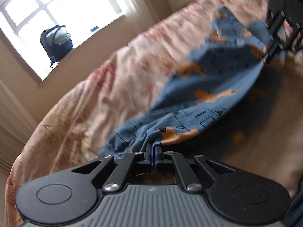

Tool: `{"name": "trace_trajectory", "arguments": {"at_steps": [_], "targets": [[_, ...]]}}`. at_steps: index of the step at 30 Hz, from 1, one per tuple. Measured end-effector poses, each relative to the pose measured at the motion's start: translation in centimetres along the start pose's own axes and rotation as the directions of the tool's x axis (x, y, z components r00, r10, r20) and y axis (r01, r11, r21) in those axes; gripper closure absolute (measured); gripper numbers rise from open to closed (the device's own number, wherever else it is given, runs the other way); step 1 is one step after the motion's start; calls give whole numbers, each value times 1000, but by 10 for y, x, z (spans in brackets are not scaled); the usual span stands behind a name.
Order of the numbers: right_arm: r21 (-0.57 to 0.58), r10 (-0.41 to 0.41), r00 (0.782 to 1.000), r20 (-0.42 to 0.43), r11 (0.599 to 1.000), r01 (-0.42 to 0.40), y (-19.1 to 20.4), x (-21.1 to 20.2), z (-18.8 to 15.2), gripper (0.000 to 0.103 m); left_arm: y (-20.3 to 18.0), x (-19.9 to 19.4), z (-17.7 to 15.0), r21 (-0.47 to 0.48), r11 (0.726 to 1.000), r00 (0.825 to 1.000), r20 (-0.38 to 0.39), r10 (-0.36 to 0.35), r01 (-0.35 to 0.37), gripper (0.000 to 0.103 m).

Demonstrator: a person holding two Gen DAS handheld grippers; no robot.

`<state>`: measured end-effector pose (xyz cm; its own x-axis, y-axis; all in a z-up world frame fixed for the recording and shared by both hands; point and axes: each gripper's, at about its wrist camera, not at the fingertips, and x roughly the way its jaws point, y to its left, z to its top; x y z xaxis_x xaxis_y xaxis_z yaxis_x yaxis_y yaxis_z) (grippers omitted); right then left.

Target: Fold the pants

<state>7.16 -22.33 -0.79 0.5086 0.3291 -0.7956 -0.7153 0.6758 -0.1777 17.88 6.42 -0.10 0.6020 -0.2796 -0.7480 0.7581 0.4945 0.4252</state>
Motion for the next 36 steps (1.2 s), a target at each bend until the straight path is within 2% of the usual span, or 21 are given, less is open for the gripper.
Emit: {"name": "trace_trajectory", "arguments": {"at_steps": [4, 8, 13, 16, 21, 24, 25, 27, 28, 29, 30, 31, 32, 35, 36], "targets": [[-31, -25, 999, -20, 999, 24, 20, 13, -6, 103, -12, 11, -12, 58, 998, 999, -26, 27, -26, 102], [-25, -21, 999, -25, 999, 21, 18, 11, -7, 103, -22, 8, -16, 90, 995, 999, -16, 31, -30, 102], [-29, 16, 998, -55, 999, -18, 23, 6, -6, 103, -19, 13, -24, 57, 998, 999, -48, -8, 11, 102], [-64, 24, 997, -79, 998, -29, 33, 12, -8, 103, -21, 14, -27, 63, 998, 998, -54, -7, 10, 102], [-49, 28, 997, -77, 998, -32, 31, 12, -8, 103, -20, 12, -28, 55, 998, 997, -68, -19, 23, 102], [-46, 41, 994, -104, 998, -46, 32, 19, -10, 101, -18, 18, -28, 9, 999, 993, -110, -50, 51, 95], [-32, 34, 994, -106, 999, -38, 32, 25, -13, 98, -16, 18, -27, -24, 998, 992, -114, -56, 54, 92], [-17, 40, 994, -103, 999, -42, 30, 24, -14, 90, -8, 14, -21, -122, 990, 988, -131, -86, 70, 64], [-3, 35, 995, -91, 999, -35, 29, 19, -15, 76, -5, 9, -17, -163, 984, 988, -122, -98, 77, 31], [7, 27, 997, -79, 1000, -27, 28, 13, -15, 66, -4, 1, -13, -202, 977, 992, -90, -92, 72, 11], [28, 12, 998, -62, 1000, -10, 24, 3, -16, 42, -6, -8, -8, -225, 973, 996, -47, -70, 58, 8], [53, -8, 999, -44, 999, 11, 20, -8, -17, 25, -10, -16, -2, -236, 971, 999, -3, -50, 48, 6], [84, -31, 999, -24, 996, 33, 14, -18, -19, 22, -17, -22, 9, -236, 971, 999, 33, -35, 42, 1], [244, -139, 990, 8, 961, 133, -14, -53, -30, 4, -46, -24, 42, -238, 971, 995, 103, -10, 34, 0], [381, -198, 980, 13, 907, 178, -35, -71, -43, 1, -59, -22, 52, -231, 972, 992, 124, -9, 38, 0]]}}
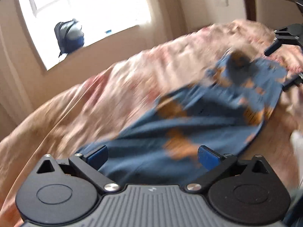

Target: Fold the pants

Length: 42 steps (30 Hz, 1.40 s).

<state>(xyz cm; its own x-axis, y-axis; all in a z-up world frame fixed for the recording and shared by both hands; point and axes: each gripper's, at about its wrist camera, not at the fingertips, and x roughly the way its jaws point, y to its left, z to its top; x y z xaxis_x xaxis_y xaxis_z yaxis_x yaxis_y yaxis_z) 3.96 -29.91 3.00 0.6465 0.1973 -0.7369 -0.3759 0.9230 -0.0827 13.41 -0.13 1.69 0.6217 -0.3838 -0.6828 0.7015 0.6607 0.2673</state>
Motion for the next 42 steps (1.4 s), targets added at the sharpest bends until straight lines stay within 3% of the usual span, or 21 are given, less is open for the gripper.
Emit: {"name": "trace_trajectory", "arguments": {"at_steps": [1, 2, 3, 4, 5, 10, 14, 16, 18, 22, 24, 25, 26, 29, 35, 38, 42], "targets": [[0, 0, 1000, 0, 1000, 0, 0, 0, 0, 1, -16, 4, 8, 10, 1000, 1000, 22, -5, 5, 0], [85, -12, 1000, 9, 996, 12, -17, -6, -4, 1, -35, 10, 16, 24, 1000, 999, 42, -8, 7, 0], [261, -12, 1000, 15, 965, 8, -53, -14, -16, 1, -54, 16, 24, 37, 999, 998, 59, -12, 10, 0], [357, -8, 1000, 8, 934, 5, -72, -16, -24, 1, -70, 21, 30, 51, 998, 997, 74, -28, 24, 0], [357, -8, 1000, 8, 934, 5, -72, -16, -24, 1, -89, 28, 37, 67, 997, 994, 91, -52, 46, 0], [665, 71, 997, 26, 743, -70, -146, -7, -72, 1, -150, 59, 62, 101, 985, 987, 66, -149, 142, 0], [773, 132, 988, 85, 616, -149, -175, 9, -100, 1, -174, 81, 71, 86, 976, 980, -14, -201, 201, 0], [794, 164, 980, 116, 578, -190, -180, 16, -104, 1, -179, 88, 71, 58, 974, 975, -54, -216, 219, 0], [798, 181, 972, 152, 558, -228, -186, 22, -106, 1, -184, 93, 71, 62, 978, 978, -75, -194, 198, 5], [788, 150, 976, 159, 576, -217, -195, 26, -104, 5, -191, 92, 73, 120, 983, 988, -84, -126, 136, 26], [804, 129, 978, 167, 557, -210, -202, 31, -106, 11, -195, 89, 75, 158, 981, 991, -78, -104, 116, 44], [817, 119, 977, 174, 537, -211, -206, 33, -107, 14, -197, 86, 76, 173, 978, 992, -77, -102, 115, 63], [830, 114, 976, 187, 513, -219, -209, 36, -109, 16, -198, 84, 76, 184, 975, 991, -80, -108, 121, 70], [857, 101, 972, 212, 458, -235, -223, 44, -116, 19, -206, 81, 75, 218, 963, 984, -111, -138, 159, 70], [850, 87, 977, 194, 482, -212, -238, 54, -125, 22, -209, 89, 73, 227, 965, 985, -145, -98, 130, 70], [835, 82, 973, 214, 502, -226, -239, 55, -125, 39, -205, 92, 74, 204, 972, 982, -168, -84, 118, 81], [839, 90, 967, 238, 482, -252, -244, 64, -121, 58, -202, 93, 75, 190, 977, 978, -197, -63, 101, 87]]}}
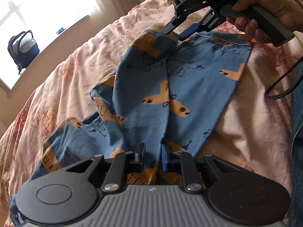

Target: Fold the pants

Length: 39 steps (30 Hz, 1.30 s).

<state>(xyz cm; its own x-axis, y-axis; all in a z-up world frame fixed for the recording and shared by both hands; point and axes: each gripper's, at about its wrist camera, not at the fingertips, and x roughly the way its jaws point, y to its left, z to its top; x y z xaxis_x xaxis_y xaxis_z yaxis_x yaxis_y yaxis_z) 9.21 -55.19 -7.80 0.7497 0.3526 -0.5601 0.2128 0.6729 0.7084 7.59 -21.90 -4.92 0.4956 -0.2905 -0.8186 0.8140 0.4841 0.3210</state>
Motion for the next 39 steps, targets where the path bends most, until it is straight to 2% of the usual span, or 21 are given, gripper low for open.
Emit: {"name": "trace_trajectory", "arguments": {"at_steps": [2, 3, 4, 7, 13, 18, 21, 22, 23, 24, 26, 29, 31, 32, 34, 36, 39], "targets": [[-3, 2, 1000, -10, 1000, -2, 1, 5, 1, 71, 0, -1, 0, -2, 1000, 1000, -9, 10, -10, 101], [-4, -1, 1000, -12, 1000, 1, 2, 6, 1, 88, 0, -2, -1, -6, 1000, 1000, -11, 17, -17, 101], [-6, 0, 1000, -13, 1000, 0, 3, 7, 0, 93, 0, -3, 0, -9, 1000, 1000, -8, 19, -20, 102], [-35, 11, 999, 46, 999, -10, 10, -6, 1, 96, 6, -11, 0, -24, 1000, 1000, 16, 13, -12, 103], [-95, 16, 993, 115, 995, -5, 27, -37, 16, 98, 25, -40, 4, -74, 997, 995, 103, 6, 2, 103], [-169, 12, 988, 155, 986, 14, 44, -84, 20, 98, 23, -53, 3, -58, 998, 989, 150, -17, 26, 103], [-185, -34, 989, 147, 981, 62, 39, -111, 7, 98, 14, -44, -3, -36, 998, 989, 136, -52, 57, 103], [-197, -97, 987, 125, 973, 121, 28, -121, -7, 98, 10, -41, -6, -28, 998, 990, 129, -59, 63, 102], [-197, -97, 987, 125, 973, 121, 28, -121, -7, 98, 7, -37, -9, -19, 997, 990, 121, -67, 70, 102], [-176, -145, 986, 83, 972, 158, 10, -123, -21, 98, 3, -33, -11, -11, 997, 991, 113, -73, 75, 102], [-155, -163, 985, 62, 973, 171, 1, -121, -28, 98, -1, -26, -14, -9, 997, 992, 99, -73, 75, 102], [-149, -210, 978, 4, 967, 209, -18, -115, -43, 98, 0, -20, -17, -39, 995, 993, 79, -84, 87, 102], [-154, -212, 977, -18, 966, 207, -24, -112, -49, 96, 2, -21, -20, -46, 995, 994, 76, -85, 88, 102], [-146, -203, 979, -22, 969, 197, -26, -112, -49, 95, 3, -23, -21, -46, 995, 993, 77, -84, 88, 102], [-127, -188, 982, -23, 975, 184, -29, -111, -49, 82, 4, -25, -22, -47, 995, 993, 77, -84, 88, 102], [-109, -177, 984, -27, 979, 173, -29, -108, -46, 75, 5, -27, -22, -47, 995, 993, 81, -82, 86, 102], [-103, -179, 983, -35, 979, 175, -27, -102, -42, 74, 5, -29, -20, -52, 995, 994, 82, -76, 81, 102]]}}
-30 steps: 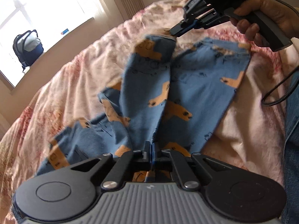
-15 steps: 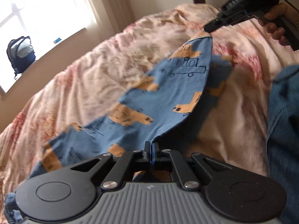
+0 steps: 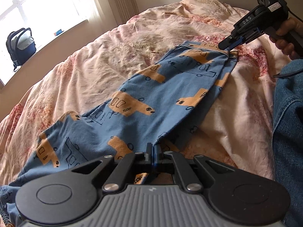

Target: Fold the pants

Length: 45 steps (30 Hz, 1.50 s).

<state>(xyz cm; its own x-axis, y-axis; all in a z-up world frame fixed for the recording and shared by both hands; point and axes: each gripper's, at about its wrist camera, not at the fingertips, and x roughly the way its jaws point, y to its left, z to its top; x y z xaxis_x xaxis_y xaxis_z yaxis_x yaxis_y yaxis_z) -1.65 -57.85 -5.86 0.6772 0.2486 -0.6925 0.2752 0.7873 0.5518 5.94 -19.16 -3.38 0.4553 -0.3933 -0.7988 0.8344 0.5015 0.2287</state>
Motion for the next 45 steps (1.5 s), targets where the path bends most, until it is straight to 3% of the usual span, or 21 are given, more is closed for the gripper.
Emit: {"name": "trace_trajectory", "arguments": {"at_steps": [2, 3, 4, 10, 15, 18, 20, 22, 23, 25, 26, 29, 31, 32, 33, 35, 37, 39, 40, 43, 45], "targets": [[-4, 0, 1000, -2, 1000, 0, 2, 5, 3, 81, 0, 0, 1, -6, 1000, 1000, -1, 8, -8, 102], [-29, 3, 1000, 2, 1000, -3, 7, 7, 6, 99, 0, 0, 3, -9, 1000, 1000, 0, 13, -13, 102], [-29, 3, 1000, 2, 1000, -3, 7, 7, 6, 101, 0, -1, 3, -12, 1000, 1000, 4, 17, -17, 102], [-177, -17, 991, 133, 983, 40, 39, -35, 19, 102, 3, -11, 8, -37, 999, 999, 42, 11, -9, 102], [-197, -73, 995, 74, 977, 86, 29, -34, 5, 102, -4, 2, 2, -6, 1000, 1000, 1, -4, 4, 102], [-182, -115, 993, 2, 977, 114, 15, -14, -10, 96, -6, 11, -2, 4, 1000, 999, -36, -7, 7, 90], [-202, -153, 988, -2, 968, 149, 12, -7, -16, 79, -2, 10, -4, -12, 1000, 999, -32, -5, 4, 59], [-206, -162, 987, 17, 965, 162, 13, -10, -14, 70, 6, 3, -5, -46, 999, 1000, -4, -17, 17, 38], [-210, -151, 988, 29, 965, 154, 14, -13, -10, 65, 12, -3, -5, -71, 997, 999, 17, -31, 32, 35], [-230, -136, 989, 64, 962, 148, 21, -18, 0, 45, 24, -9, -4, -110, 993, 998, 44, -45, 49, 28], [-237, -123, 989, 77, 962, 138, 24, -17, 7, 45, 31, -12, -2, -135, 990, 998, 53, -31, 38, 24], [-239, -91, 993, 81, 965, 108, 30, 2, 28, 45, 46, -8, 2, -176, 984, 999, 43, 27, -19, 23], [-219, -83, 996, 24, 972, 86, 24, 29, 41, 48, 56, -1, 2, -193, 978, 997, 14, 80, -75, 24], [-191, -67, 998, -9, 979, 65, 19, 43, 45, 55, 62, 2, -1, -204, 974, 995, 2, 96, -94, 24], [-164, -50, 998, -34, 986, 44, 13, 53, 47, 72, 68, 6, -4, -222, 969, 994, -15, 107, -107, 24], [-166, -63, 997, -40, 985, 55, 12, 62, 48, 80, 82, 14, -12, -264, 956, 992, -61, 114, -126, 24], [-212, -81, 997, 5, 974, 80, 19, 54, 44, 87, 96, 18, -22, -297, 945, 989, -93, 115, -138, 25], [-269, -98, 993, 68, 957, 113, 29, 43, 40, 84, 111, 16, -30, -336, 933, 990, -89, 108, -131, 25], [-293, -107, 991, 79, 948, 125, 32, 41, 39, 78, 117, 15, -33, -353, 927, 992, -81, 101, -123, 24], [-321, -184, 983, 3, 931, 175, 33, 57, 40, 66, 142, 4, -36, -408, 905, 993, -35, 117, -121, 22], [-331, -218, 974, 55, 917, 223, 36, 50, 41, 49, 161, -1, -30, -401, 904, 988, -25, 153, -150, 22]]}}
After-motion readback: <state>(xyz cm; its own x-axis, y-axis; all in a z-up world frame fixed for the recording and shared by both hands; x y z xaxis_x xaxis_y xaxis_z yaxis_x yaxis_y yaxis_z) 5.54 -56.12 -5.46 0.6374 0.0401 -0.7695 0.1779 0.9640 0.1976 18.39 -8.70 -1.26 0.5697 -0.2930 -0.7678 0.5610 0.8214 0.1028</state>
